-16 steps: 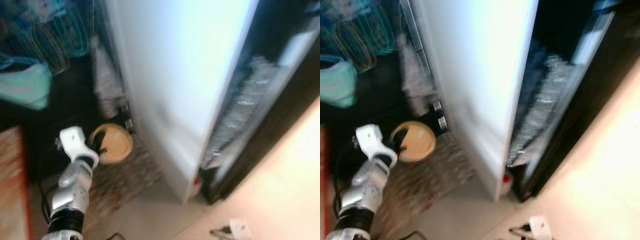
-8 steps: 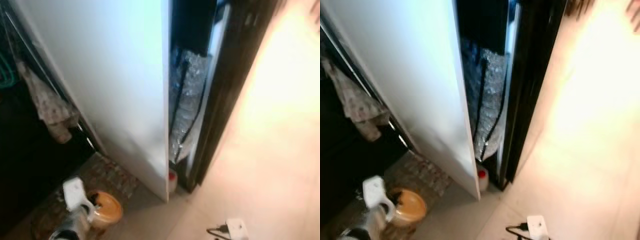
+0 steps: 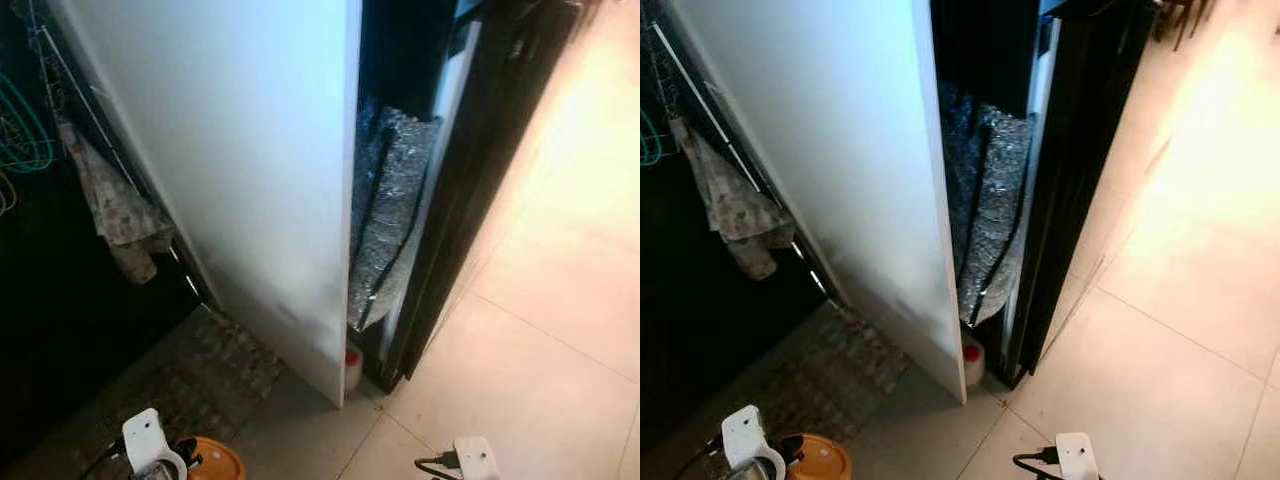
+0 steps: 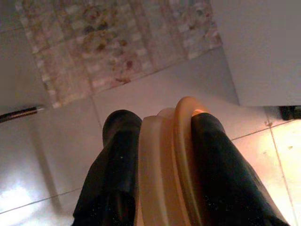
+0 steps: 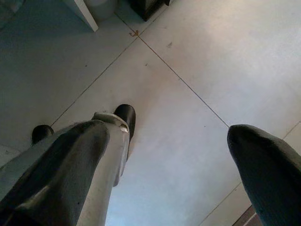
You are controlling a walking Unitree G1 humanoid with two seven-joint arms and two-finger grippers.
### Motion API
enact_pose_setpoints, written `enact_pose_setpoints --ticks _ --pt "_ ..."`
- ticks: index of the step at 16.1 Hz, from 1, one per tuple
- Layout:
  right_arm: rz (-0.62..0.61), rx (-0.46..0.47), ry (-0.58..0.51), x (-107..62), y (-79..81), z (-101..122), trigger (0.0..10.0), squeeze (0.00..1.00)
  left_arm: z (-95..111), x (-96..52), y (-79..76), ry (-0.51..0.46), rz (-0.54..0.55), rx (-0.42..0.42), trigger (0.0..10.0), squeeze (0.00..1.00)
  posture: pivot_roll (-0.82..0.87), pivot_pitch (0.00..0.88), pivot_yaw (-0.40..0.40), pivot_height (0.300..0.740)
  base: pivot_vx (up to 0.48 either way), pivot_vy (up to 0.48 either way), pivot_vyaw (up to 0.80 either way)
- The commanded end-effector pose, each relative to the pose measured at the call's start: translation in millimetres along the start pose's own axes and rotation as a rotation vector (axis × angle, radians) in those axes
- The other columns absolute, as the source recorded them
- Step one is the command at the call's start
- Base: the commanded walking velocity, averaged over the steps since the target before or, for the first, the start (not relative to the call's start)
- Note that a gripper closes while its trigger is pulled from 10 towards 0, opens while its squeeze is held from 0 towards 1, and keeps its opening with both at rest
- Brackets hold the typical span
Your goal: Restocking fridge
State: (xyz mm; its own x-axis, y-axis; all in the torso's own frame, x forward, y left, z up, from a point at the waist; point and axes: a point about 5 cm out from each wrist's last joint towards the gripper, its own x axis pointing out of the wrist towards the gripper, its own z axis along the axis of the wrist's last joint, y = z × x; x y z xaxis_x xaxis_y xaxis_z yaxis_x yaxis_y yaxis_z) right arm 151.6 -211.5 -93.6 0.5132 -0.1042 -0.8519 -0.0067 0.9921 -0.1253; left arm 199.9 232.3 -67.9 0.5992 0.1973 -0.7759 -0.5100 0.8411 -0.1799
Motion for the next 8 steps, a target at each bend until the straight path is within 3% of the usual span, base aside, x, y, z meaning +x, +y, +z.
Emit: enact_pose_setpoints --ticks 1,6,8 --pt "0.003 0.013 0.025 -1.1 2.4 -7.6 10.0 0.0 3.0 0.2 0.1 -0.018 -0.006 -0.055 10.0 0.0 -0.11 0.088 0.093 0.74 0.0 0.0 -0.79" --pt "0.005 0.012 0.029 -1.2 2.7 -8.3 10.0 0.0 4.8 1.0 -7.9 -0.02 -0.057 -0.057 10.0 0.0 -0.11 0.096 0.095 0.74 0.0 0.0 -0.78" --pt "0.001 0.017 0.018 -1.2 2.7 -7.5 10.0 0.0 3.5 0.9 -8.1 -0.02 -0.052 -0.057 10.0 0.0 -0.11 0.097 0.095 0.74 0.0 0.0 -0.24"
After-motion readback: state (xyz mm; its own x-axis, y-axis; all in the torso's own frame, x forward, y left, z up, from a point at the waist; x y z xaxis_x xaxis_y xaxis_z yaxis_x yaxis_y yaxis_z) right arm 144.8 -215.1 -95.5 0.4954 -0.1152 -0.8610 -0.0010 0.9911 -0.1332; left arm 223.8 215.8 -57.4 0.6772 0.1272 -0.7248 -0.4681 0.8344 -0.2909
